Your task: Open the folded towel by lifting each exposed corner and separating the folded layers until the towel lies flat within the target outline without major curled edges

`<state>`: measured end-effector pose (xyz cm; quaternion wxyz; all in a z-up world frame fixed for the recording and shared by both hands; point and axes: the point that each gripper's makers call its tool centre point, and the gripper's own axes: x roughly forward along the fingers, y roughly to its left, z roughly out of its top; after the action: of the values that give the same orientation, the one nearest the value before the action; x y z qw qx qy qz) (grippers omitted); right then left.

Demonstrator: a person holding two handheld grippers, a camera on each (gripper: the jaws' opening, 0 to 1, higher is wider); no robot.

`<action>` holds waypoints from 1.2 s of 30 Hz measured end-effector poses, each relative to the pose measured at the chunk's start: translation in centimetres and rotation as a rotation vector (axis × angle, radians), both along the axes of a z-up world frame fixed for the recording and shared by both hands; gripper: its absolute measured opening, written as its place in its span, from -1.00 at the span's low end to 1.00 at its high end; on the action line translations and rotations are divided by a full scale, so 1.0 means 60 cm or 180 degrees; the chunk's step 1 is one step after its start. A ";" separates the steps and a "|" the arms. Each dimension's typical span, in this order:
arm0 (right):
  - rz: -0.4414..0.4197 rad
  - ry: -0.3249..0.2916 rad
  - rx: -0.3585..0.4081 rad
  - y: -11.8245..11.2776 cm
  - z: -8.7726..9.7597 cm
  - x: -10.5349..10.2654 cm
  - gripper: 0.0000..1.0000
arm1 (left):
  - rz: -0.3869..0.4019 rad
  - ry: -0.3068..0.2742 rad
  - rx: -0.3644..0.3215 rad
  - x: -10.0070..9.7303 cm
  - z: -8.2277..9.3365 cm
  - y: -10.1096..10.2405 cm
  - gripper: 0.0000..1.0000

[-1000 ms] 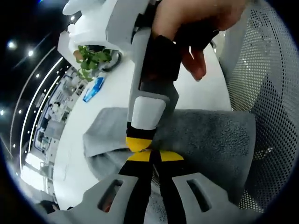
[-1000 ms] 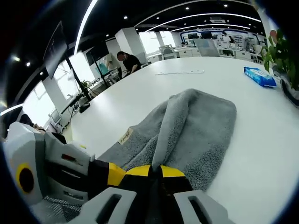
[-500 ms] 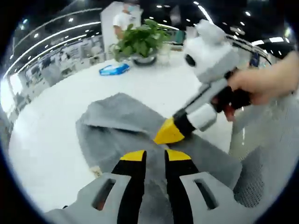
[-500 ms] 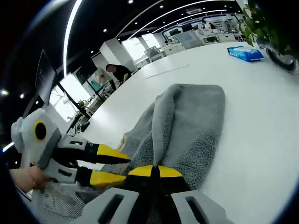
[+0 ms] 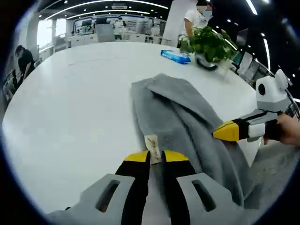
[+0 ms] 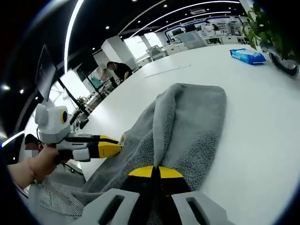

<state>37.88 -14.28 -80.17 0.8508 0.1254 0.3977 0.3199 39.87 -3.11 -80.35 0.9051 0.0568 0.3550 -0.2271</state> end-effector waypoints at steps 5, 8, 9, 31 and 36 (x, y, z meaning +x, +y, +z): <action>0.0001 0.0005 -0.0008 -0.001 0.000 0.000 -1.00 | -0.0004 -0.0022 0.0043 0.000 0.002 0.002 -0.96; 0.0004 -0.0010 -0.0045 -0.005 0.000 0.001 -1.00 | 0.0040 -0.0033 -0.0004 0.002 0.007 0.005 -0.97; 0.0009 -0.0028 -0.0084 -0.008 0.000 0.001 -1.00 | 0.0046 -0.0049 -0.0009 0.003 0.009 0.006 -0.97; -0.0203 -0.0196 -0.0904 -0.117 -0.019 0.025 -1.00 | 0.0300 -0.0018 0.0293 0.009 0.000 0.057 -0.97; 0.0021 -0.0415 -0.1515 -0.145 -0.027 0.025 -1.00 | 0.0171 -0.0071 0.0619 0.008 -0.005 0.063 -0.97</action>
<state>39.38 -22.99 -81.76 0.8791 -0.1007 0.4066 0.2274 40.33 0.69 -80.64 0.9049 0.1375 0.3667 -0.1666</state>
